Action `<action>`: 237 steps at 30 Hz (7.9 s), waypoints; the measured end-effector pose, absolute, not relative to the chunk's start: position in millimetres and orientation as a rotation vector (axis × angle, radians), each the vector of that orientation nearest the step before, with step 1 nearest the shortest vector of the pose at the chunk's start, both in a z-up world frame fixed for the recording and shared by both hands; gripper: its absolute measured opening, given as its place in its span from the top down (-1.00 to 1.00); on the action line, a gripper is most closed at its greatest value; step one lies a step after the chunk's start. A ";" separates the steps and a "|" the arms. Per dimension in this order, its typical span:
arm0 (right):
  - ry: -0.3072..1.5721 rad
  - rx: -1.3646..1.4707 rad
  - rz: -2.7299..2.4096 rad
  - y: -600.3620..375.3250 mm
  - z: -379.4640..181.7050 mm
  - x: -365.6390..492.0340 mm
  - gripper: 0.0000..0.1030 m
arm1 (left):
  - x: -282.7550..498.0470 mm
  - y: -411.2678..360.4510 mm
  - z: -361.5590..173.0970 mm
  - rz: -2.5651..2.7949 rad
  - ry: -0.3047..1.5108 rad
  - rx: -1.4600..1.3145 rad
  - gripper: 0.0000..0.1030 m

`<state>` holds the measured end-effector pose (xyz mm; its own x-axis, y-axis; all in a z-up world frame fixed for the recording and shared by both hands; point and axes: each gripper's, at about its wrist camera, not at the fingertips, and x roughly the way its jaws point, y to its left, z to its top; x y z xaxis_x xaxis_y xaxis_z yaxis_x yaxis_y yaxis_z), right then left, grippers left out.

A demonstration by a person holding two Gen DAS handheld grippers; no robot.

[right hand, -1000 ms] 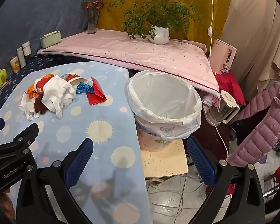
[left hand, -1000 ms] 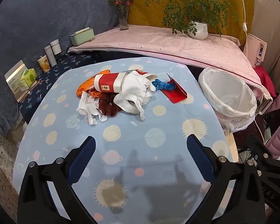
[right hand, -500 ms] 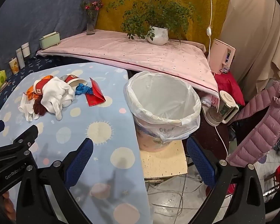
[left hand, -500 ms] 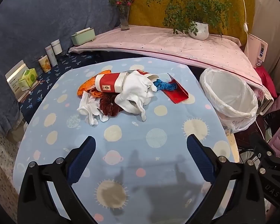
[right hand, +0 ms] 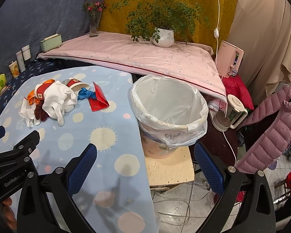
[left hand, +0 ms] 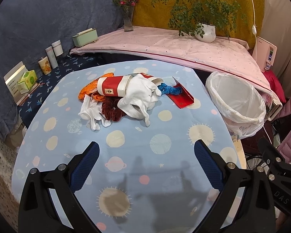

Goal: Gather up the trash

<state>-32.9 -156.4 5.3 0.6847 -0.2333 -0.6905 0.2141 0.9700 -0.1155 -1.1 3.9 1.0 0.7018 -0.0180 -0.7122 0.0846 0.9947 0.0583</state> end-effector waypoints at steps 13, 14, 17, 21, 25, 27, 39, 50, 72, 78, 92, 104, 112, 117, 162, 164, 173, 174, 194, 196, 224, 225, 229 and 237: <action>0.777 -0.026 -0.256 -158.6 7.5 -32.6 -0.87 | 0.2 7.0 1.5 -0.057 0.781 0.084 -0.82; 0.777 -0.026 -0.256 -158.9 7.6 -32.8 -0.87 | 0.4 7.0 1.7 -0.057 0.780 0.086 -0.82; 0.777 -0.025 -0.257 -160.7 10.5 -33.5 -0.87 | 0.6 6.8 1.5 -0.056 0.780 0.086 -0.82; 0.774 -0.025 -0.265 -158.8 11.2 -30.8 -0.87 | 0.6 6.0 2.1 -0.053 0.776 0.086 -0.82; 0.775 -0.026 -0.268 -159.1 11.4 -30.2 -0.87 | 0.7 6.2 2.4 -0.051 0.775 0.088 -0.82; 0.773 -0.026 -0.266 -159.3 11.7 -30.2 -0.87 | 1.0 6.4 2.9 -0.050 0.774 0.088 -0.82; 0.772 -0.021 -0.266 -160.0 11.1 -29.7 -0.87 | 5.4 9.3 4.6 -0.043 0.771 0.088 -0.82; 0.771 -0.021 -0.270 -161.5 12.1 -27.8 -0.87 | 6.1 9.8 6.2 -0.041 0.765 0.090 -0.82; 0.768 -0.020 -0.274 -164.7 12.8 -24.6 -0.87 | 5.3 8.1 6.0 -0.039 0.756 0.087 -0.82; 0.767 -0.017 -0.274 -165.9 13.5 -23.8 -0.87 | 6.7 7.6 5.6 -0.042 0.752 0.079 -0.82; 0.765 -0.022 -0.272 -161.2 12.8 -2.0 -0.87 | 31.1 34.5 -6.6 -0.030 0.760 0.022 -0.82; 0.769 -0.018 -0.203 -131.4 -11.2 56.5 -0.86 | 82.3 104.9 -27.8 0.059 0.804 -0.035 -0.83; 0.786 -0.038 -0.168 -110.0 -35.5 102.1 -0.86 | 117.9 151.2 -54.4 0.071 0.865 -0.123 -0.82; 0.813 -0.020 -0.145 -105.3 -50.6 130.8 -0.82 | 131.4 163.6 -67.5 0.042 0.895 -0.161 -0.65; 0.680 0.103 -0.212 -216.5 32.5 113.8 0.99 | 136.4 -13.7 60.1 -0.450 0.698 -0.118 0.83; 0.685 0.110 -0.237 -230.7 30.7 111.4 0.99 | 139.1 -35.0 59.9 -0.496 0.697 -0.109 0.83; 0.722 0.161 -0.326 -289.4 14.1 106.5 0.99 | 153.6 -124.4 45.8 -0.639 0.725 -0.058 0.83; 0.728 0.170 -0.332 -295.7 11.3 106.6 0.99 | 155.2 -132.2 43.8 -0.646 0.727 -0.047 0.83; 0.697 0.195 -0.355 -298.0 18.3 95.3 -0.03 | 153.5 -135.4 35.3 -0.532 0.720 -0.040 -0.24; 0.691 0.197 -0.334 -288.5 21.2 91.5 -0.06 | 149.5 -121.1 36.5 -0.505 0.719 -0.055 -0.34; 0.747 0.141 -0.014 -86.9 -2.2 97.7 -0.52 | 138.7 127.0 -37.9 -0.035 0.884 -0.224 -0.71; 0.754 0.138 -0.003 -78.9 -5.7 100.1 -0.52 | 140.2 132.0 -43.3 -0.027 0.898 -0.227 -0.71; 0.773 0.133 0.025 -56.1 -16.2 110.8 -0.52 | 145.8 143.7 -58.4 0.006 0.930 -0.214 -0.71; 0.793 0.152 0.038 -26.5 -24.3 141.4 -0.52 | 149.9 163.8 -70.6 0.015 0.947 -0.242 -0.71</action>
